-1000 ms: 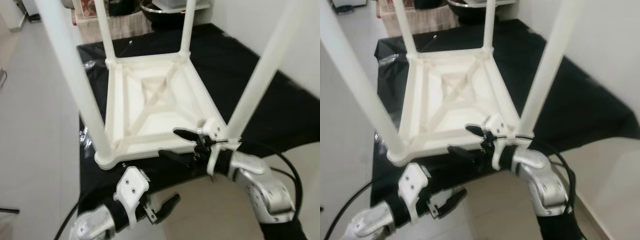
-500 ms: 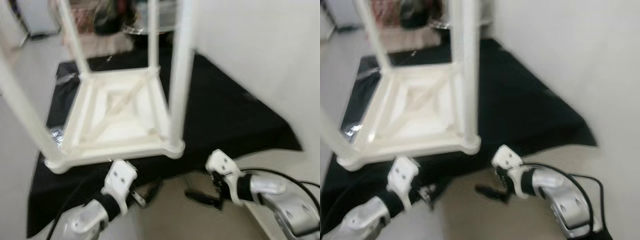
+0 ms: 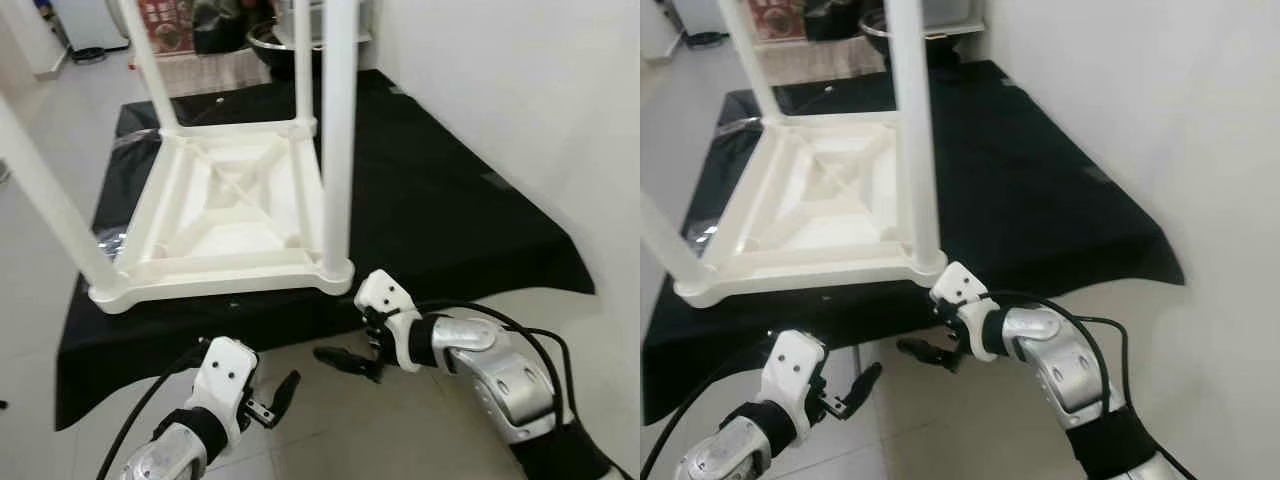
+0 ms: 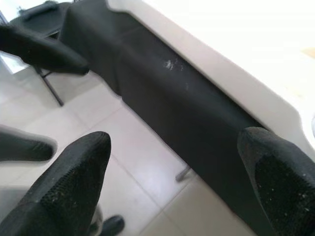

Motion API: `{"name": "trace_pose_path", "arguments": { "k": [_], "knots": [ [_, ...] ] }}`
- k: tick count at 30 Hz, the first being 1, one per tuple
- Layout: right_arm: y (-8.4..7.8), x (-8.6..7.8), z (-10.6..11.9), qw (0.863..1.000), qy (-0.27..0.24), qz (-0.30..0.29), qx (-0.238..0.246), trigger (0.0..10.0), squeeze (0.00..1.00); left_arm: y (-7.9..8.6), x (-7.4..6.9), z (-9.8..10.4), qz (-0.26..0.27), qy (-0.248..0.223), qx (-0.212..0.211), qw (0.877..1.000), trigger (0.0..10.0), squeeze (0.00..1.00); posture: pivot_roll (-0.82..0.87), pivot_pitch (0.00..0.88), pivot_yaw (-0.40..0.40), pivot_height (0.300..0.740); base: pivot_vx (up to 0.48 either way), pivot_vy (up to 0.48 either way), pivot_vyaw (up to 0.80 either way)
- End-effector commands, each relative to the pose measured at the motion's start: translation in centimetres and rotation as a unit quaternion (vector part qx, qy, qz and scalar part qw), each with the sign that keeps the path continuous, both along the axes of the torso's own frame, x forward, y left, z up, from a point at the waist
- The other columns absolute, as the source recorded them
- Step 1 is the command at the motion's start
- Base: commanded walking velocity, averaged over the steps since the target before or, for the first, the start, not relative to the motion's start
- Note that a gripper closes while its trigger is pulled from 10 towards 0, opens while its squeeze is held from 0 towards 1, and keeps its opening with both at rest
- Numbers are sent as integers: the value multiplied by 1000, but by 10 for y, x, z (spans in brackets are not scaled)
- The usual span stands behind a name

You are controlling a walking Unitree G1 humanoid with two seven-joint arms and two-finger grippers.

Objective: Building children table

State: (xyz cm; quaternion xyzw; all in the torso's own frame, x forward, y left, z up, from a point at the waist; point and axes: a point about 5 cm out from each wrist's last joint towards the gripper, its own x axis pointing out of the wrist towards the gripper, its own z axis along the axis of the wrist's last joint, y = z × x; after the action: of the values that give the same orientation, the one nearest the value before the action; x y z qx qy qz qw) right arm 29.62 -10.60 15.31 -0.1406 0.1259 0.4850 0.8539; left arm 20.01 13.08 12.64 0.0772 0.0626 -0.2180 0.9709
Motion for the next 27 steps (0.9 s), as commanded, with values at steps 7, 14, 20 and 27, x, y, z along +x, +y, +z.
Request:
{"name": "trace_pose_path", "arguments": {
  "k": [7,14,20,27],
  "knots": [
    [-3,19,-14,998,39,-33,-20,10000,0,-12,-1,6,-61,-24,32,997,10000,0,15,159,-21,740,0,0,0],
    [-18,36,-15,995,57,-71,-50,10000,0,-17,1,7,-82,-31,38,995,10000,0,21,173,-22,740,0,0,0],
    [-16,54,-7,992,30,-119,-37,10000,0,-18,0,8,-81,-33,39,995,10000,0,32,181,-26,740,0,0,0],
    [-20,66,1,987,14,-157,-18,10000,0,-18,0,8,-80,-34,42,995,10000,0,36,180,-26,740,0,0,0]
  ]
}}
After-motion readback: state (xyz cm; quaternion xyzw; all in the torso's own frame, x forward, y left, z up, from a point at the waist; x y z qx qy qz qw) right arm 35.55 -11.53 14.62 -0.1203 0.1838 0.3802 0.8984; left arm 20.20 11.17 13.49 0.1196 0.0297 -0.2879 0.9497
